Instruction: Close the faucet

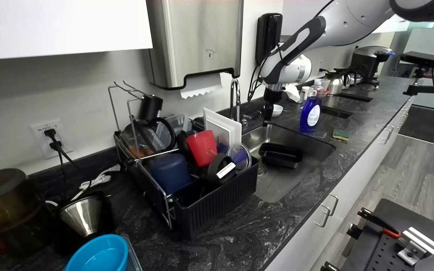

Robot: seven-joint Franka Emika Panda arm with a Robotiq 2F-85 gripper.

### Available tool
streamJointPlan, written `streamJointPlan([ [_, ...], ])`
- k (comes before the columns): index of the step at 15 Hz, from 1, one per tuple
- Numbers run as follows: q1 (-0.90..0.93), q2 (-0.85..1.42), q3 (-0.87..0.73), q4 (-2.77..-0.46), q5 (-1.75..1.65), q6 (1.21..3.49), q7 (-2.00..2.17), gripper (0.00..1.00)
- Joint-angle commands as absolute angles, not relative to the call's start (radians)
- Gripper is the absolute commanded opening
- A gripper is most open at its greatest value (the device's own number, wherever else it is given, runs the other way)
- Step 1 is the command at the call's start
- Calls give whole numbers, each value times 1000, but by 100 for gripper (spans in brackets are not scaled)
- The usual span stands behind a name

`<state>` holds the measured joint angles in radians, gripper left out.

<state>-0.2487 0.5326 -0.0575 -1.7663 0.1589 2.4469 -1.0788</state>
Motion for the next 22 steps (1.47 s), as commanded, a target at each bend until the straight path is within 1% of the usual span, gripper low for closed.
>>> streamJointPlan([
  [1,-294,586,-22,-1693,149,2458,-1097,100],
  [8,-318,640,-10,-1612,149,2463,-1077,100],
  [22,-322,626,6,-1633,151,2452,-1087,100],
])
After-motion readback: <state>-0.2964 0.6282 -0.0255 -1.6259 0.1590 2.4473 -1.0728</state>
